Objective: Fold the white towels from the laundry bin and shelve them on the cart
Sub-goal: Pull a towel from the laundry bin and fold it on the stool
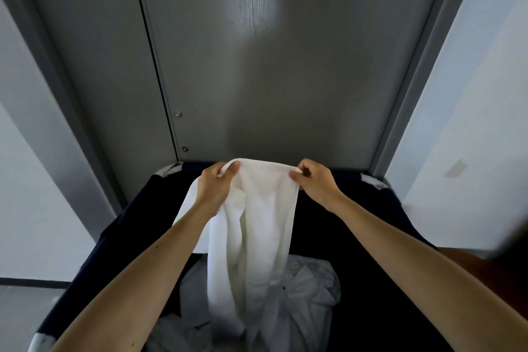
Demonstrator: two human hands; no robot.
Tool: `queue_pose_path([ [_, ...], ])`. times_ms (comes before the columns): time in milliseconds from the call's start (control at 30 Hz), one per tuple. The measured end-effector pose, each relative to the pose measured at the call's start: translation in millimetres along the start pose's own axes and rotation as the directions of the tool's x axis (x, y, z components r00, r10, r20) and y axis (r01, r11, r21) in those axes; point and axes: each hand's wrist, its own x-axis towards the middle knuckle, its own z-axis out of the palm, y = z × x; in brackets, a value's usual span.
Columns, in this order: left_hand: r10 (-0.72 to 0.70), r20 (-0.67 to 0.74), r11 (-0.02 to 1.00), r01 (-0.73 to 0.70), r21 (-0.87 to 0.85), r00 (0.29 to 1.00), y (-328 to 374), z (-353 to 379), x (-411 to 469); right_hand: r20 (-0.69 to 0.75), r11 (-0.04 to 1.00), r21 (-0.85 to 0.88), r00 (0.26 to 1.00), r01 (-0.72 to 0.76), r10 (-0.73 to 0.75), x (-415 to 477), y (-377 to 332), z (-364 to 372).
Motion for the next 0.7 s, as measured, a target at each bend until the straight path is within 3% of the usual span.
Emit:
queue_pose_path([
  [167,-0.013,-0.038,0.998,0.015,0.054,0.999,-3.8,-0.8,1.6,0.057,0.984,0.115,0.990,-0.134,0.128,3.6,-1.7,0.5],
  [300,0.067,-0.107,0.939,-0.026,0.344,0.992,-8.3,-8.4,5.9,-0.058,0.992,-0.007,0.990,-0.127,0.127,5.1,1.7,-5.5],
  [400,0.113,-0.033,0.829,-0.076,0.554,0.993,-23.0,-18.7,8.3,-0.116,0.987,-0.077,0.984,-0.144,0.134,4.8,11.2,-8.2],
  [600,0.014,0.098,0.616,-0.086,0.783,0.995,-52.2,-52.7,-5.5,-0.059,0.932,-0.236,0.961,-0.276,0.270,2.8,44.1,-11.6],
  [700,-0.052,0.171,0.450,-0.130,0.884,0.984,-54.1,-57.3,-10.8,-0.020,0.917,-0.268,0.954,-0.295,0.300,1.6,45.0,-7.1],
])
